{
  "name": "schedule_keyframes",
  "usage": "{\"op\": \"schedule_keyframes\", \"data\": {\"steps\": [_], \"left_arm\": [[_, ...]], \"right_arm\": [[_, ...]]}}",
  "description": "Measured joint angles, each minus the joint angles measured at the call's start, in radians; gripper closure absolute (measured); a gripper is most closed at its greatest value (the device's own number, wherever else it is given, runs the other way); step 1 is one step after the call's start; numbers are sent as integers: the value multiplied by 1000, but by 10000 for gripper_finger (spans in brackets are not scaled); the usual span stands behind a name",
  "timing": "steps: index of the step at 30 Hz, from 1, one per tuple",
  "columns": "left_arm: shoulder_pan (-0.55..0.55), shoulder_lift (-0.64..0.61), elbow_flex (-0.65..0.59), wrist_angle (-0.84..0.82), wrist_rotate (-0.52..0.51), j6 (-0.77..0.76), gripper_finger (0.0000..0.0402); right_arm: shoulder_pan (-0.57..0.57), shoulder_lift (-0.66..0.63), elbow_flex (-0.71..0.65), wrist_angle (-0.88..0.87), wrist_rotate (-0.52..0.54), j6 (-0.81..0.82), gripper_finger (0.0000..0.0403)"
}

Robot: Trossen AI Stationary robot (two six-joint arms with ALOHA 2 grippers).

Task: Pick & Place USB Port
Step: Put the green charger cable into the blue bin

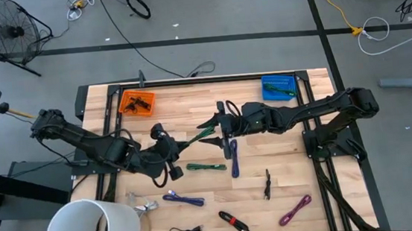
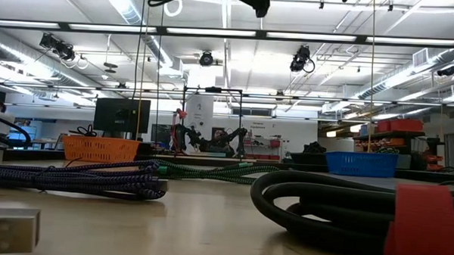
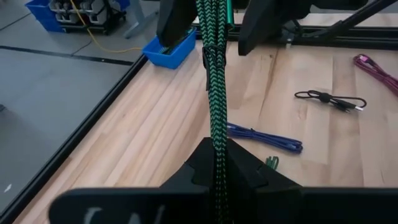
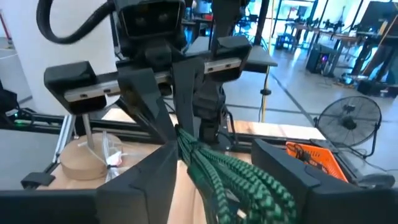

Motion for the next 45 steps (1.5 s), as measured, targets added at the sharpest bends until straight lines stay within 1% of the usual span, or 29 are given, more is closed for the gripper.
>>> {"op": "schedule_keyframes", "data": {"steps": [2,3,4,7,8,13,15,18,20,24,30,35,37,42,45], "left_arm": [[0,0,0,1,0,0,381],[0,0,0,1,-3,1,381],[0,0,0,1,-7,3,381],[0,0,0,0,-10,3,375],[0,0,0,-1,-11,3,374],[0,0,0,-1,-14,7,378],[0,0,0,-2,-17,23,377],[2,0,0,-12,-16,27,360],[1,0,0,-24,-16,42,345],[0,0,0,-24,-45,78,319],[-4,-9,0,-33,-36,93,296],[-20,-6,0,-43,24,44,297],[-28,-5,0,-45,51,29,299],[-40,-5,0,-47,83,-8,300],[-50,0,0,-45,81,-9,301]], "right_arm": [[0,0,0,-19,0,-4,224],[0,0,0,-30,0,-8,245],[0,0,0,-39,-1,-14,271],[2,0,0,-42,-2,-50,368],[2,0,0,-37,-3,-65,382],[8,0,0,-25,1,-69,388],[8,0,0,-27,24,-63,388],[8,0,0,-49,66,-57,388],[7,0,0,-67,73,-58,388],[2,-12,0,-133,101,-58,388],[-26,-80,0,-380,251,-19,389],[-62,-172,0,-639,432,55,389],[-86,-213,0,-751,489,94,389],[-160,-298,0,-977,589,216,389],[-216,-330,0,-1069,612,275,390]]}}
